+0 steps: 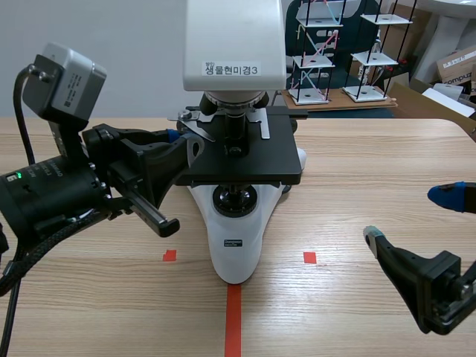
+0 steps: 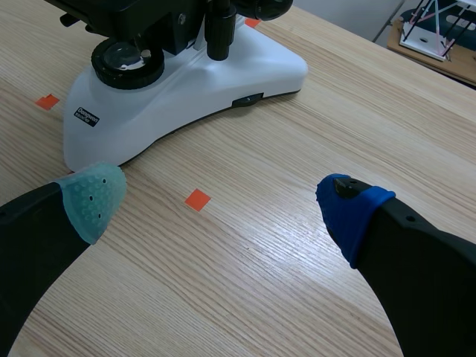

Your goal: Return to the home posture

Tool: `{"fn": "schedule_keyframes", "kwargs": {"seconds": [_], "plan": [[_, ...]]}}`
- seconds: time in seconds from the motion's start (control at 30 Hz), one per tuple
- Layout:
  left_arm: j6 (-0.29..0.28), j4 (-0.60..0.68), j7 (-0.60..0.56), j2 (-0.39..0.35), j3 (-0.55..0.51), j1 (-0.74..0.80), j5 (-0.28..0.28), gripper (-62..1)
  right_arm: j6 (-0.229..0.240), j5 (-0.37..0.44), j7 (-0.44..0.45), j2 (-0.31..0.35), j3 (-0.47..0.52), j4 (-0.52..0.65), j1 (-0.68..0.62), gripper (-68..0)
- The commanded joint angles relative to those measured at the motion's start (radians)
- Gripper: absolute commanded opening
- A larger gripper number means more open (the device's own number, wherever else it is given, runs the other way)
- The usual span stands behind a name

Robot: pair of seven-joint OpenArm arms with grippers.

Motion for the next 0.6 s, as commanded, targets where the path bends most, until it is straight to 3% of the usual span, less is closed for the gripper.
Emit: {"fn": "schedule_keyframes", "kwargs": {"seconds": [0.0,0.17,0.2,0.37,0.57], "plan": [[0.002,0.012,-0.013,-0.005,-0.004,0.002,0.007,-59.4,0.0,0.007,0.012,0.003,0.014,0.009,0.012,-11.3],[-0.024,0.013,-0.027,-0.023,-0.055,0.068,0.017,-58.7,0.0,0.007,0.012,0.003,0.014,0.009,0.012,-11.3],[-0.032,0.014,-0.028,-0.023,-0.075,0.086,0.025,-56.2,0.0,0.007,0.012,0.003,0.014,0.009,0.012,-11.3],[-0.08,0.016,-0.041,-0.023,-0.188,0.185,0.036,-31.2,0.0,0.007,0.012,0.003,0.014,0.009,0.012,-11.3],[-0.1,0.016,-0.22,-0.023,-0.293,0.348,0.038,-11.9,0.0,0.007,0.012,0.003,0.014,0.009,0.012,-11.3]]}}
